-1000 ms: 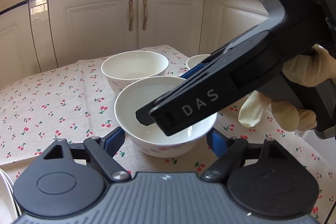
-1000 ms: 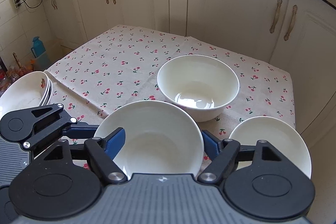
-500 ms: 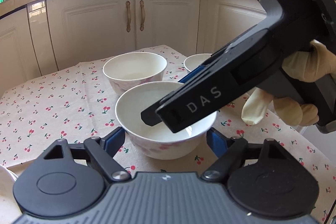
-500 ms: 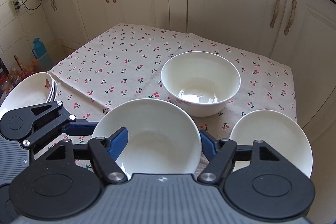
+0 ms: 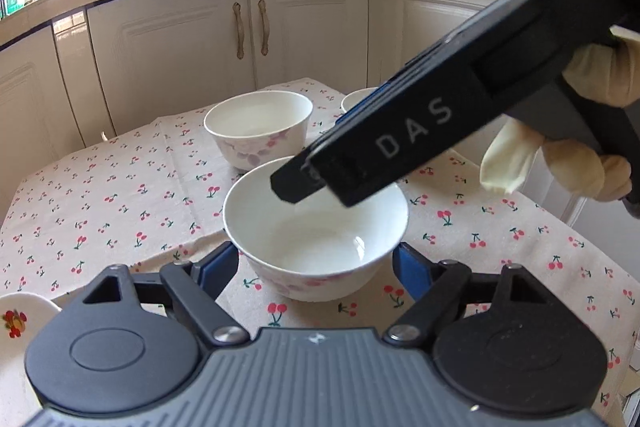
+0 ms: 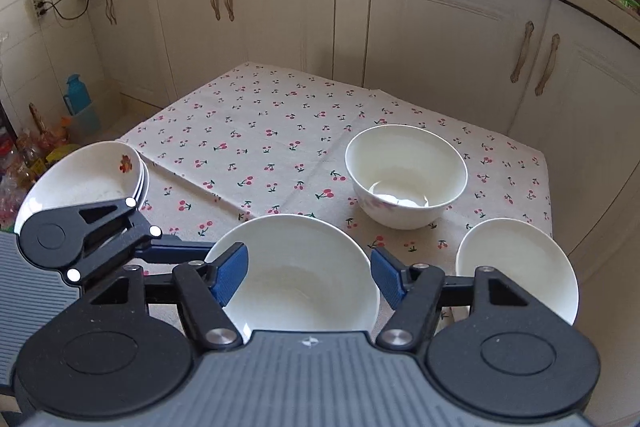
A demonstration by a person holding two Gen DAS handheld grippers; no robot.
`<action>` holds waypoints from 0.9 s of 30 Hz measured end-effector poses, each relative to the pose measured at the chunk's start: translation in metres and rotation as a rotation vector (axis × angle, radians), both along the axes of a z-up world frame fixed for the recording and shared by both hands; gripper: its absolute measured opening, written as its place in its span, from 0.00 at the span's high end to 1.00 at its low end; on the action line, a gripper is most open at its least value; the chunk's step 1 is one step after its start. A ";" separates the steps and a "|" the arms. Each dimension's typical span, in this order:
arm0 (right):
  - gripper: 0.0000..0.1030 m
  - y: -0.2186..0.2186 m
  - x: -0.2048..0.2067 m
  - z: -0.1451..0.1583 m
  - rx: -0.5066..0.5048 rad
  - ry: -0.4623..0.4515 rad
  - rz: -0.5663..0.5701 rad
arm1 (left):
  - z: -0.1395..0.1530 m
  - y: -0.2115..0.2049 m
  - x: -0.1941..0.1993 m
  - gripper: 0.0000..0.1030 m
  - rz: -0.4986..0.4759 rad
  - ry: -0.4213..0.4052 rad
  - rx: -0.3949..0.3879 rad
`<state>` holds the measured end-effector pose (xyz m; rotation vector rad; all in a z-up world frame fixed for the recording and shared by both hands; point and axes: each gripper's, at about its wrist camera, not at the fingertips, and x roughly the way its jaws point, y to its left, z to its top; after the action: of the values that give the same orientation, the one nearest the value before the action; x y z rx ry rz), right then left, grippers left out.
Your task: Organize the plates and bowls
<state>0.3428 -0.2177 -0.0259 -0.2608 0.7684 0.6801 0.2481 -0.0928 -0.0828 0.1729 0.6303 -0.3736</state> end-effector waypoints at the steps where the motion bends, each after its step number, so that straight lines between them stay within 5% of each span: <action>1: 0.29 -0.002 0.002 -0.001 -0.004 0.001 -0.012 | -0.001 0.002 0.000 0.19 0.001 0.006 -0.008; 12: 0.30 -0.013 0.034 -0.031 0.046 0.156 -0.027 | -0.004 0.003 0.002 0.17 -0.016 -0.009 -0.002; 15: 0.38 -0.011 0.038 -0.034 0.068 0.182 0.003 | -0.005 0.003 0.003 0.16 -0.022 -0.011 -0.002; 27: 0.39 -0.010 0.018 -0.020 0.064 0.179 0.001 | 0.004 0.006 -0.015 0.17 -0.065 -0.015 0.005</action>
<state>0.3604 -0.2280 -0.0456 -0.1433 0.9151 0.7346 0.2330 -0.0868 -0.0789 0.2006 0.6120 -0.4327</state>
